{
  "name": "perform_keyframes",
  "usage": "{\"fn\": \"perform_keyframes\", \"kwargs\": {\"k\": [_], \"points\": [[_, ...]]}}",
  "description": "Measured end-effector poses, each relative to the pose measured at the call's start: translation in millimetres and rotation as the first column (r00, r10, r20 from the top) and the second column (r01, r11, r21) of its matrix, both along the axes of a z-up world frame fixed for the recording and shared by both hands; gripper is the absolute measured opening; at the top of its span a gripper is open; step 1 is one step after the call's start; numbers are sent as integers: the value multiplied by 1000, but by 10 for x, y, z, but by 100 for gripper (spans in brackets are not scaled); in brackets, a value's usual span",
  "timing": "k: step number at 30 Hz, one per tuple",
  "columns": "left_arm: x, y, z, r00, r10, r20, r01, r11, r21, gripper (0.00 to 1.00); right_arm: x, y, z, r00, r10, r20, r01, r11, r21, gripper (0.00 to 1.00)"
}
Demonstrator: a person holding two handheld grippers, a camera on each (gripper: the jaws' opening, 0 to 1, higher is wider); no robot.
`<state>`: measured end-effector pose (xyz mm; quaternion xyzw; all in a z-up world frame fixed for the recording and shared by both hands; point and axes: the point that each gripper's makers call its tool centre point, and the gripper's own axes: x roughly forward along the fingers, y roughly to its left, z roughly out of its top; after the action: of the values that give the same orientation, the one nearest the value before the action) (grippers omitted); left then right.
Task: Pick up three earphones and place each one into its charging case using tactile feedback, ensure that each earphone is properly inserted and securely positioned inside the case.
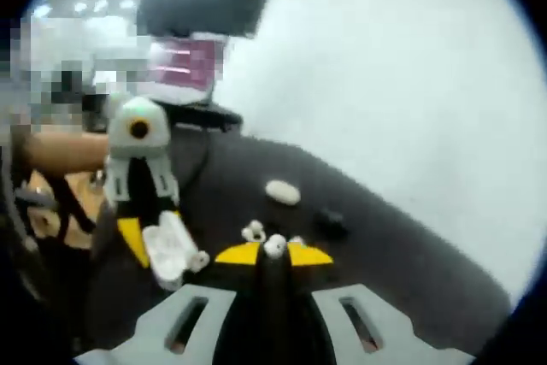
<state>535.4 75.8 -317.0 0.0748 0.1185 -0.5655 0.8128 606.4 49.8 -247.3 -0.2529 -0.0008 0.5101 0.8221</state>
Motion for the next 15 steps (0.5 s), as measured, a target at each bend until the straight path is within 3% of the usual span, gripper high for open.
{"fn": "perform_keyframes", "kwargs": {"k": [3,9,15], "points": [[7,4,-1,1000,-1,-2,1,1000,-1,14,-168,6,74,991,85,105,-80,995,-56,12],[-14,-23,3,1000,0,-6,0,1000,-2,14,-497,72,100,961,218,169,-198,971,-131,12],[-20,-28,4,1000,1,-9,-1,1000,-3,14,-633,124,47,932,278,233,-223,946,-234,12]]}}
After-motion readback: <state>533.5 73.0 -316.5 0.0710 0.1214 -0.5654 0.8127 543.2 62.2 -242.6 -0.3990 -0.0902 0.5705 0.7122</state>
